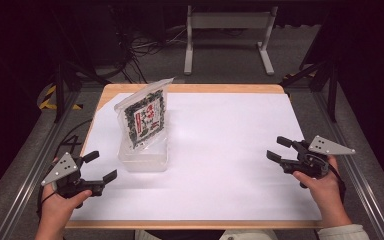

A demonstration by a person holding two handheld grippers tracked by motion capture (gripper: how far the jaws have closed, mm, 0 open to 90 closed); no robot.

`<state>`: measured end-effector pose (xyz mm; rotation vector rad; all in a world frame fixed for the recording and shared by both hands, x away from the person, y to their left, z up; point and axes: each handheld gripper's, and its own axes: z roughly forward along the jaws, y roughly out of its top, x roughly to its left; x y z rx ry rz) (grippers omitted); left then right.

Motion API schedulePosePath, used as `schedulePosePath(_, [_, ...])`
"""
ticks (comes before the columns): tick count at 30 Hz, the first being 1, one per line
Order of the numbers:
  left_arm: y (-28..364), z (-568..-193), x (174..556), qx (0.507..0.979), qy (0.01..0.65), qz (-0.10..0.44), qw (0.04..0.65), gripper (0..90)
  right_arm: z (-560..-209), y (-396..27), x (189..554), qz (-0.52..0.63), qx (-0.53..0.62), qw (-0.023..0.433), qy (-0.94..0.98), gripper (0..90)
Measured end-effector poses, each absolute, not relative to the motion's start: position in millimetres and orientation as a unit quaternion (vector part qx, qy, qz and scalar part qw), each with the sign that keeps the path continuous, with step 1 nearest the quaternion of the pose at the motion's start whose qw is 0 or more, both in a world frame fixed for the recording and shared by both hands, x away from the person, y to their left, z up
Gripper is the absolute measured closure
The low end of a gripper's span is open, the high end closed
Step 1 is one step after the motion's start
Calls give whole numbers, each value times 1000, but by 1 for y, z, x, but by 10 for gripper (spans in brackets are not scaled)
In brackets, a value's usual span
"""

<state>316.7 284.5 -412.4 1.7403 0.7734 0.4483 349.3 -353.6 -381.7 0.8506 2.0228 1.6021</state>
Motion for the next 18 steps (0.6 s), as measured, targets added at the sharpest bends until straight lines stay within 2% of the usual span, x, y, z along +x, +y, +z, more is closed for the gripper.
schedulePosePath(7, [290, -435, 316, 736, 339, 168, 561, 65, -393, -359, 344, 569, 316, 215, 728, 301])
schedulePosePath(18, [294, -454, 319, 739, 344, 171, 554, 69, -416, -363, 337, 563, 339, 224, 720, 296])
